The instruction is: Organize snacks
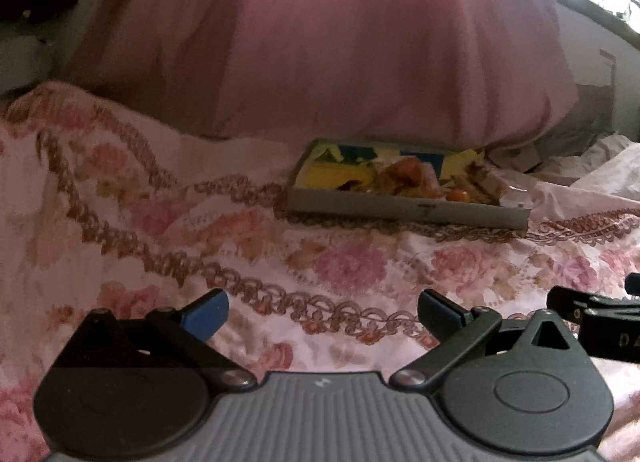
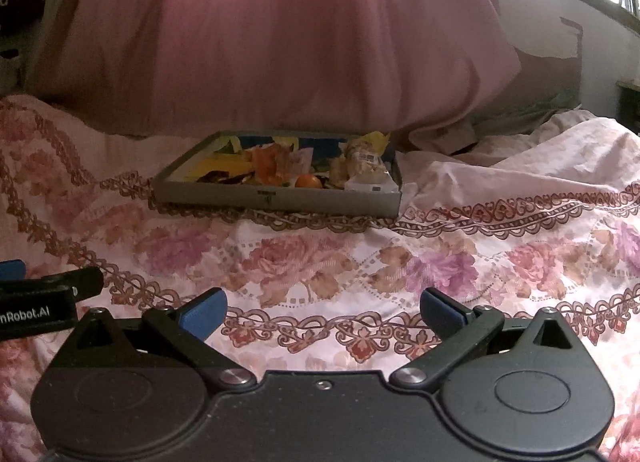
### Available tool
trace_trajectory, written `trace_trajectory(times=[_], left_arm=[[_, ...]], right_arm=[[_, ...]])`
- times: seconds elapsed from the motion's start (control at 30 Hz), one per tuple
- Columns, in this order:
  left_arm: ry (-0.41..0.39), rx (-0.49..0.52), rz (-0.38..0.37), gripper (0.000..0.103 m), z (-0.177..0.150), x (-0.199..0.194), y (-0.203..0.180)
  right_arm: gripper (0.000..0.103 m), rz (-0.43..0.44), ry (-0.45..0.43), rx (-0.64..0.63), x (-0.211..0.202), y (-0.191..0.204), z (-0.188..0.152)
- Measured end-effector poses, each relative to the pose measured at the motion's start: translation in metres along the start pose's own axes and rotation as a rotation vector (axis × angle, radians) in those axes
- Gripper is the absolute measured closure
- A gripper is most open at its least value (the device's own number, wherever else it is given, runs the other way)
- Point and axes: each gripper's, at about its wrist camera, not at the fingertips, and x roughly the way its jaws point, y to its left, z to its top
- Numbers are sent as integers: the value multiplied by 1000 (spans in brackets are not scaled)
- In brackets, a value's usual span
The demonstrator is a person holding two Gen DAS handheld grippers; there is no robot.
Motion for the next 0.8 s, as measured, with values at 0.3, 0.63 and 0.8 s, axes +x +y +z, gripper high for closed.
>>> trace_trajectory(times=[0.3, 0.63, 0.8], left_arm=[[5, -33, 16, 0, -1, 2, 7], [-7, -39, 22, 0, 1, 0, 8], [-7, -38, 24, 0, 1, 0, 9]], right_arm=[[1, -2, -4, 25, 0, -2, 1], [1, -2, -3, 25, 0, -2, 1], [1, -3, -3, 24, 0, -1, 1]])
